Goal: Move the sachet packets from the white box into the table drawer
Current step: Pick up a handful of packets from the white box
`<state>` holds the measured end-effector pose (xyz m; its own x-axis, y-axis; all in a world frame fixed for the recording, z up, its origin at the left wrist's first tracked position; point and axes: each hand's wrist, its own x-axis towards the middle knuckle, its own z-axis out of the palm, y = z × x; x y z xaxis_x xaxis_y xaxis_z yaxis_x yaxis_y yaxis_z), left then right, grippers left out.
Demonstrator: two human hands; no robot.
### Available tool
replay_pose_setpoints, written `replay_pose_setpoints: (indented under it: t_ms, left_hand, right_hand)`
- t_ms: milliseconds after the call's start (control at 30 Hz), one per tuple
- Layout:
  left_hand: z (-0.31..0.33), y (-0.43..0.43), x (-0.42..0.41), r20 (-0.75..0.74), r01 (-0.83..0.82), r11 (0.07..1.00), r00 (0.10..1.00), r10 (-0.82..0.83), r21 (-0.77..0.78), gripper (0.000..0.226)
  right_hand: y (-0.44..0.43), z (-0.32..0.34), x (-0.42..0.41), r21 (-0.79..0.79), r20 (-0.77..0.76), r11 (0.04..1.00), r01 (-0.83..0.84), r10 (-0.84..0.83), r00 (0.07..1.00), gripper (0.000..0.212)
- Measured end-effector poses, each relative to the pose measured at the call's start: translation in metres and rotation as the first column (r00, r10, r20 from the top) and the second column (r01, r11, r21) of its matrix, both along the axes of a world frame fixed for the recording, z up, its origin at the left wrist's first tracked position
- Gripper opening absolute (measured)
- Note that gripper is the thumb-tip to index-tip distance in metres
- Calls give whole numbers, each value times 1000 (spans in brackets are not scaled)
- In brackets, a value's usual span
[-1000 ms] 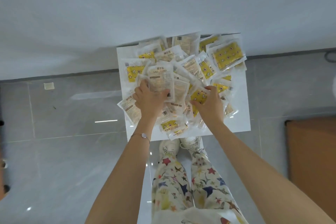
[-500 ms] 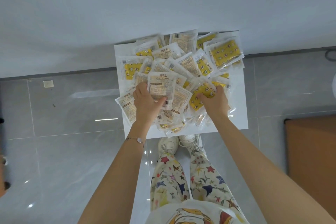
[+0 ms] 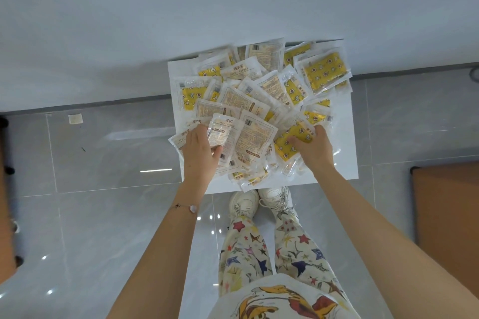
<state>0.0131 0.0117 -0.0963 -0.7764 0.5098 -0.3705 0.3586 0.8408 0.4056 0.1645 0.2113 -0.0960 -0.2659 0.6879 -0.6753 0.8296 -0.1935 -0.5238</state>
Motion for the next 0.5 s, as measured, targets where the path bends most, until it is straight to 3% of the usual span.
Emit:
replay_pose_setpoints:
  t_ms: [200, 367, 500]
  left_hand:
    - [-2, -4, 0, -38, -36, 997, 999, 33, -65, 60]
    - [-7, -11, -7, 126, -130, 991, 983, 134, -37, 50]
    - [-3, -14, -10, 268, -204, 979, 942, 200, -14, 31]
  right_hand:
    - [-9, -1, 2, 30, -65, 997, 72, -70, 995, 35]
    - [10, 4, 9, 16, -161, 969, 246, -240, 957, 36]
    - [22, 6, 13, -29, -140, 966, 256, -258, 956, 42]
